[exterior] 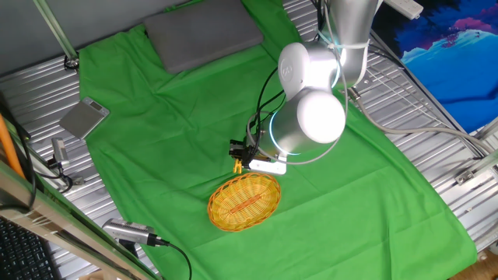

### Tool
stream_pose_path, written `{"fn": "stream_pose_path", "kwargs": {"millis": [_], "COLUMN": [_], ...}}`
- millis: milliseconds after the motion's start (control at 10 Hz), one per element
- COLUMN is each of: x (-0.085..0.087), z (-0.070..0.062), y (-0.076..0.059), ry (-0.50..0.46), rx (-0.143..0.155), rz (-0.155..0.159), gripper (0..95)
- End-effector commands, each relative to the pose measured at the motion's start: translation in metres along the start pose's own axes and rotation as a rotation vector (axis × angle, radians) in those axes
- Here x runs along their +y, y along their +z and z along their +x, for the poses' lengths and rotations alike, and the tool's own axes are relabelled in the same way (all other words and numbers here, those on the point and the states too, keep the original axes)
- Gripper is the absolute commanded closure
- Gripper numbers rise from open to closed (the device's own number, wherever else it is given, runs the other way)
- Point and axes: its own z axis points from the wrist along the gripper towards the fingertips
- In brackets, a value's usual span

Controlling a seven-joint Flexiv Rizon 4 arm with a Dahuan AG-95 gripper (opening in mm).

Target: Use a clamp

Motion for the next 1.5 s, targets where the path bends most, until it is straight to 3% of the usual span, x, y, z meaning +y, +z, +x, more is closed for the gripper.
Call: {"fn": "stream_pose_path", "kwargs": {"millis": [100, 700, 1500], "x": [0.002, 0.013, 0.028], "z": [0.001, 0.004, 0.008], "y": [-0.001, -0.006, -0.011], "ry": [0.0, 0.006, 0.037], "rx": [0.002, 0.011, 0.071], "rz": [-0.002, -0.013, -0.074], "gripper": [95.0, 95.0, 95.0]}}
